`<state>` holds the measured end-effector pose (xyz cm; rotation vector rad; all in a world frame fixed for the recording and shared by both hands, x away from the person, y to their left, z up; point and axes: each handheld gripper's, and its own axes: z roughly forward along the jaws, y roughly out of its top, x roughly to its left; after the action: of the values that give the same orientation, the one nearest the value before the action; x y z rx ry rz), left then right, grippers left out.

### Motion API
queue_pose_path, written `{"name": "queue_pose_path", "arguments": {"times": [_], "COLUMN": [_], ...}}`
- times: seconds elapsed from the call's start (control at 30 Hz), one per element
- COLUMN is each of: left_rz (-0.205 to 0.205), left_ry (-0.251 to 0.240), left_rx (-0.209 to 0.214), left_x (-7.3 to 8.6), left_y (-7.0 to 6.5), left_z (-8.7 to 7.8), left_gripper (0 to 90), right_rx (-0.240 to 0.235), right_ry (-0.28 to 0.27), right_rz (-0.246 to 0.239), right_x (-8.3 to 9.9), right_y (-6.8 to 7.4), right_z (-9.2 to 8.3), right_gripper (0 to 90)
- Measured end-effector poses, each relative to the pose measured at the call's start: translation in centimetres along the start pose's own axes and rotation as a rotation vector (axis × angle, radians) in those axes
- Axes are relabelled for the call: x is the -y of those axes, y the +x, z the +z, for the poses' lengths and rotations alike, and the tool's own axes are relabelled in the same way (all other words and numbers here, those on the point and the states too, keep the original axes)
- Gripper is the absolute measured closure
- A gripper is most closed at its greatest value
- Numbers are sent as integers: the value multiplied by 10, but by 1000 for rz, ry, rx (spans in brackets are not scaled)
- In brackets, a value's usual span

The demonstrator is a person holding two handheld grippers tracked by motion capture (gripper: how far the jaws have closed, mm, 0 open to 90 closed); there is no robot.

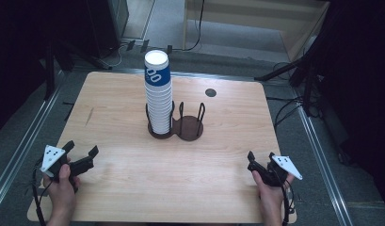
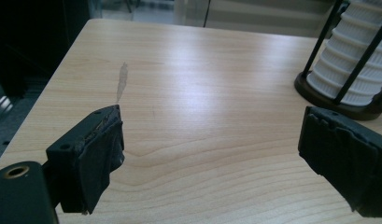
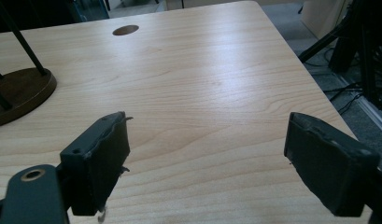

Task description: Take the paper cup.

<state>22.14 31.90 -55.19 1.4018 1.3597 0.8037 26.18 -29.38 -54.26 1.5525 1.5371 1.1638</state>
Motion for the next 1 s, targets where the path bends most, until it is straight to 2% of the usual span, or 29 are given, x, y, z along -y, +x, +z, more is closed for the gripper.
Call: {"name": "queue_pose_path", "arguments": {"times": [0.07,0.13,0.2,0.27,0.3,0.33,0.4,0.53,0.6,0.73,0.87,1.0], "left_rz": [-8,4,18,32,32,28,21,10,14,38,42,39], "left_ry": [8,23,22,25,25,30,32,35,38,42,42,42], "left_rx": [-10,-24,-20,-17,-17,-18,-18,-16,-23,-30,-33,-34], "left_x": [-1,-2,-1,-1,-1,-2,-2,-2,-2,-2,-2,-2], "left_y": [1,-1,-3,-4,-4,-4,-3,-2,-3,-5,-6,-6], "left_z": [2,5,4,4,4,5,5,5,5,6,6,6], "left_gripper": [80,80,80,80,80,80,80,81,80,81,81,81], "right_rx": [13,20,25,17,17,20,26,9,7,-3,-19,-59], "right_ry": [-12,-15,-25,-33,-33,-49,-66,-83,-85,-88,-98,-117], "right_rz": [-12,-14,-3,43,43,64,36,8,-8,4,-1,-15], "right_x": [0,-1,-2,-5,-5,-9,-14,-23,-28,-36,-47,-59], "right_y": [1,1,0,-2,-2,1,7,22,30,38,49,62], "right_z": [-1,-2,-4,-6,-6,-8,-10,-15,-17,-18,-19,-21], "right_gripper": [137,125,125,125,125,125,126,128,128,127,128,127]}}
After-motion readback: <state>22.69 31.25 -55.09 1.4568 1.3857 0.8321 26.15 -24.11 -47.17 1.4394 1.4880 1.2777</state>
